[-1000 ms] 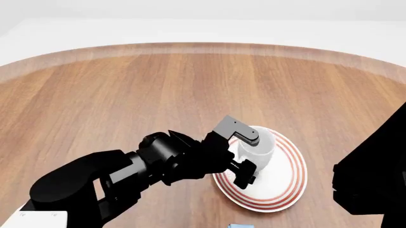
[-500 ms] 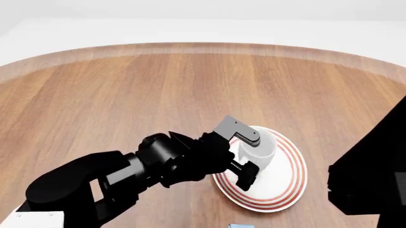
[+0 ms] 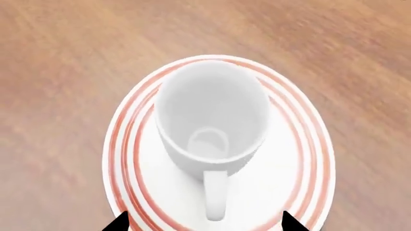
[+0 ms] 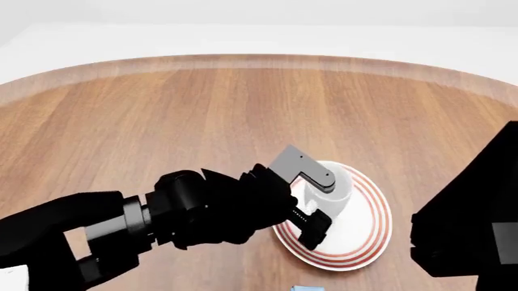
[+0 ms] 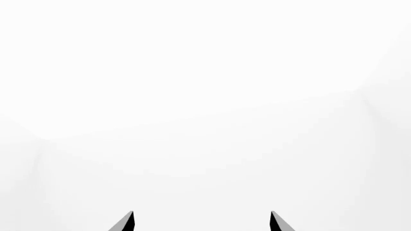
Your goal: Pick up the white mug and put it on the plate, and put the chocolate pudding to the right of the plate.
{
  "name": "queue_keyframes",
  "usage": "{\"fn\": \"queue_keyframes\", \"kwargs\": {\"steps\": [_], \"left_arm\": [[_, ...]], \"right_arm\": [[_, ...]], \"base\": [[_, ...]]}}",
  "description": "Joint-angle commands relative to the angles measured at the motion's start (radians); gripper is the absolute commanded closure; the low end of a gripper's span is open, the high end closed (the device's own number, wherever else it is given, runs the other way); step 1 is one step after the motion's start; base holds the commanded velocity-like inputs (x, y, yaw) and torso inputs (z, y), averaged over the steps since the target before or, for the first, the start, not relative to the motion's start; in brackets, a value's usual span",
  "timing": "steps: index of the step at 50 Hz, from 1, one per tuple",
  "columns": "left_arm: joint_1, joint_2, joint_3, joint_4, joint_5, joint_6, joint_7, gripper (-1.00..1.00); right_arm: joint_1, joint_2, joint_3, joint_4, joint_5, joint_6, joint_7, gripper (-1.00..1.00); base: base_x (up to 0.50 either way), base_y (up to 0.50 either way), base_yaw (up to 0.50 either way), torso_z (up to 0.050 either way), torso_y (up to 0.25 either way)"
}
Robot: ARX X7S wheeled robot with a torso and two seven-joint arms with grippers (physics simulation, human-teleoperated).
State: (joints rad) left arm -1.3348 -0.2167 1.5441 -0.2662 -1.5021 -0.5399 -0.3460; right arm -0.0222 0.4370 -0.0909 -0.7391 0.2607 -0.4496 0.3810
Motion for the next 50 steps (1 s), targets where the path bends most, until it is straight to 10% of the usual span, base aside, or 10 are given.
{"fn": "queue_keyframes", "kwargs": {"steps": [1,50], "left_arm": [[-0.007,-0.058,-0.042,0.203,-0.002,-0.016,-0.078,-1.00],[-0.040,-0.583,-0.199,0.817,0.076,0.120,-0.280,-1.00]], "right_arm": [[-0.001,-0.019,0.015,0.006,-0.024,-0.004,-0.024,-1.00],[-0.005,-0.014,-0.009,-0.006,-0.031,-0.001,-0.018,-1.00]], "base": [[0.00,0.00,0.00,0.000,0.000],[0.00,0.00,0.00,0.000,0.000]]}}
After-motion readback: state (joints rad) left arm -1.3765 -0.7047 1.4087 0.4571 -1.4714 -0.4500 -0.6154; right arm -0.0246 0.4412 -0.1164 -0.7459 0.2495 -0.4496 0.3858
